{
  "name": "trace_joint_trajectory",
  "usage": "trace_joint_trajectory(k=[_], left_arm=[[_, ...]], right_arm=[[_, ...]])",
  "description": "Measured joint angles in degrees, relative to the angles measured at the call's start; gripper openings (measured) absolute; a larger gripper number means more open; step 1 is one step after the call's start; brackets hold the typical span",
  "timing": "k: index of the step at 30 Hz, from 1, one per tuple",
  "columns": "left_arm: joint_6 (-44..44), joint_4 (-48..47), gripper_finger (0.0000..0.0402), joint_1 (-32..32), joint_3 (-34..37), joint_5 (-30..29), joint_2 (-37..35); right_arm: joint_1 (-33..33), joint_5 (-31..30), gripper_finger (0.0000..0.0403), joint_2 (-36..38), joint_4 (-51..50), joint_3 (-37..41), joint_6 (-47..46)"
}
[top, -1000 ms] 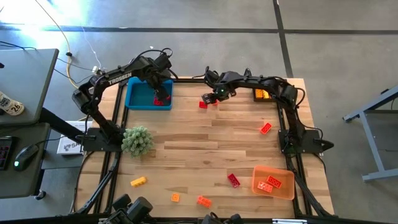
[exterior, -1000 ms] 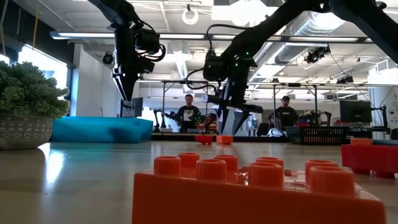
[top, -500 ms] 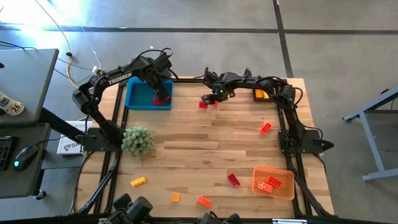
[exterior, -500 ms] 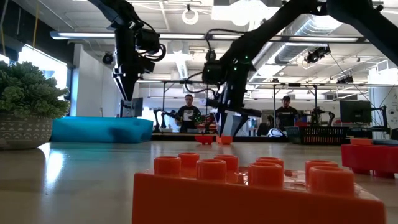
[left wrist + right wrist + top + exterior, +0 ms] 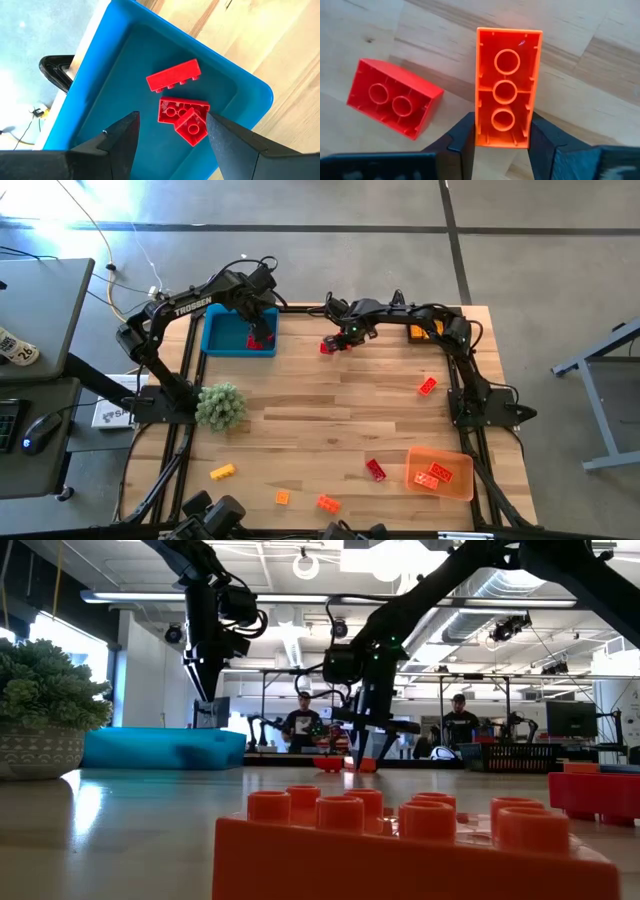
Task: Sort & place blocks by color
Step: Put the orange game piece into the orange bin
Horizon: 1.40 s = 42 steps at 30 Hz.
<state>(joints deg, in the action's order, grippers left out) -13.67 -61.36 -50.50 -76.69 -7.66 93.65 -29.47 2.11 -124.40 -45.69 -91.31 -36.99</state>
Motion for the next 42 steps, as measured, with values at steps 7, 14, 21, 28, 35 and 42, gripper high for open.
trace_joint_trajectory(k=[7, 14, 21, 28, 35, 42], left_arm=[[0.02, 0.0, 0.0218, 0.0, 0.0, 0.0, 0.0], [0.2, -0.02, 0.0218, 0.0, 0.0, 2.0, 0.0], [0.22, -0.04, 0.0218, 0.41, 0.0, 3.17, 0.0], [0.4, -0.04, 0.0218, 2.13, 0.0, 3.17, 0.0], [1.53, -0.04, 0.0218, 4.97, 0.0, 3.17, 0.0], [2.72, -0.05, 0.0218, 9.07, 0.0, 3.19, 0.0]], right_arm=[[1.05, 0.41, 0.0113, 1.57, -3.8, 0.44, 2.49], [5.94, -0.27, 0.0113, 6.95, -8.56, 0.48, 0.98], [13.11, -3.51, 0.0113, 13.1, -16.32, 0.42, -2.73], [21.4, -9.49, 0.0113, 18.02, -27.61, 0.35, -9.74], [29.15, -12.62, 0.0113, 19.94, -36.94, 0.35, -17.24], [36.9, -12.66, 0.0113, 19.93, -43.69, 0.33, -22.53]])
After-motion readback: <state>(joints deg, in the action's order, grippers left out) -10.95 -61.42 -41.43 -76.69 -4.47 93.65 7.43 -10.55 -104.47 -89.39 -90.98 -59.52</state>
